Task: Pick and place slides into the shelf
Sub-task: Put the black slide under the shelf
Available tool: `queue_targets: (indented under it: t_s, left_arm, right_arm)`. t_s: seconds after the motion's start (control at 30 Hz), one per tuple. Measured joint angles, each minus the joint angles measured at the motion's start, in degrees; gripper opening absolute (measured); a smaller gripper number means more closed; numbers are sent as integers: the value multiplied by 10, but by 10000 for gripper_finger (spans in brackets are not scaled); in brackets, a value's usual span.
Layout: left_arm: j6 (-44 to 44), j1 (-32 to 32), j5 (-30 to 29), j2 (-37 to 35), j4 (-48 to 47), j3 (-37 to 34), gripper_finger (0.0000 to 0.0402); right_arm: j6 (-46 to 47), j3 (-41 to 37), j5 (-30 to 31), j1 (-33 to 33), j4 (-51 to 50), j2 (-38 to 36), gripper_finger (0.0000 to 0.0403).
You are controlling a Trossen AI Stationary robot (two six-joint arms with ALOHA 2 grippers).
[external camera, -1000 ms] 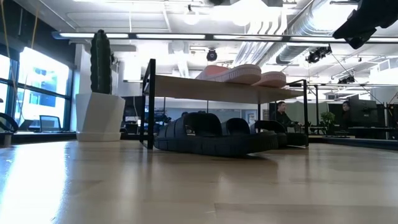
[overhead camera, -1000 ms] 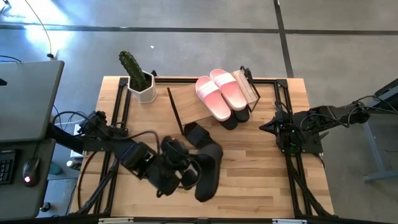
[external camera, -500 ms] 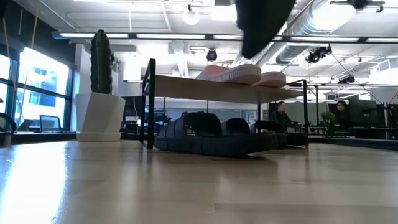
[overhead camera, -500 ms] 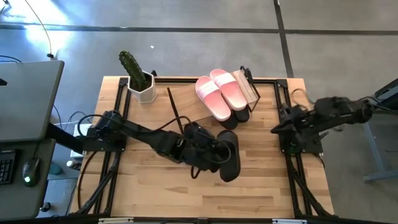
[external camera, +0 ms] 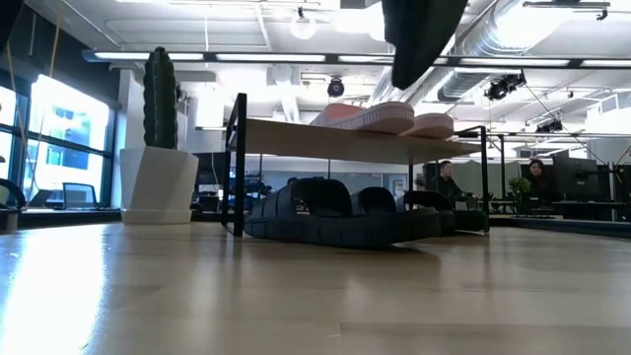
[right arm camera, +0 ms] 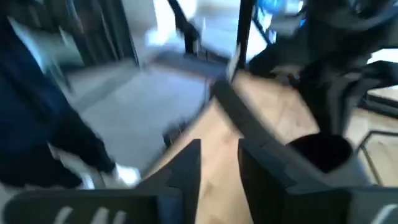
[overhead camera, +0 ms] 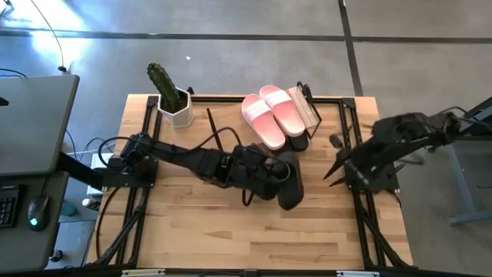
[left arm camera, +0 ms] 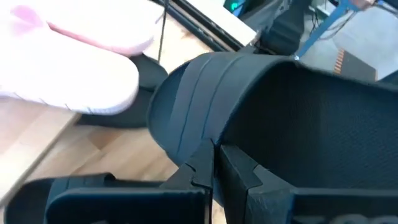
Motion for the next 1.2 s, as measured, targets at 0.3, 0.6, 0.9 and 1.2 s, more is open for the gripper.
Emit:
queue_targets:
  t_s: [0.3, 0.6, 0.9, 1.2]
  left_arm:
    - [8, 39, 0, 0, -49, 44, 0]
    - [20, 66, 16, 0, -46, 44, 0]
    - [25, 69, 19, 0, -54, 44, 0]
    - [30, 69, 21, 0, -61, 44, 0]
  right_arm:
    - [-116, 235, 269, 107, -267, 180, 131]
    - [-167, 420, 393, 157, -410, 325, 131]
    - [-193, 495, 476, 160, -436, 409, 139]
    - [-169, 495, 484, 160, -436, 430, 196]
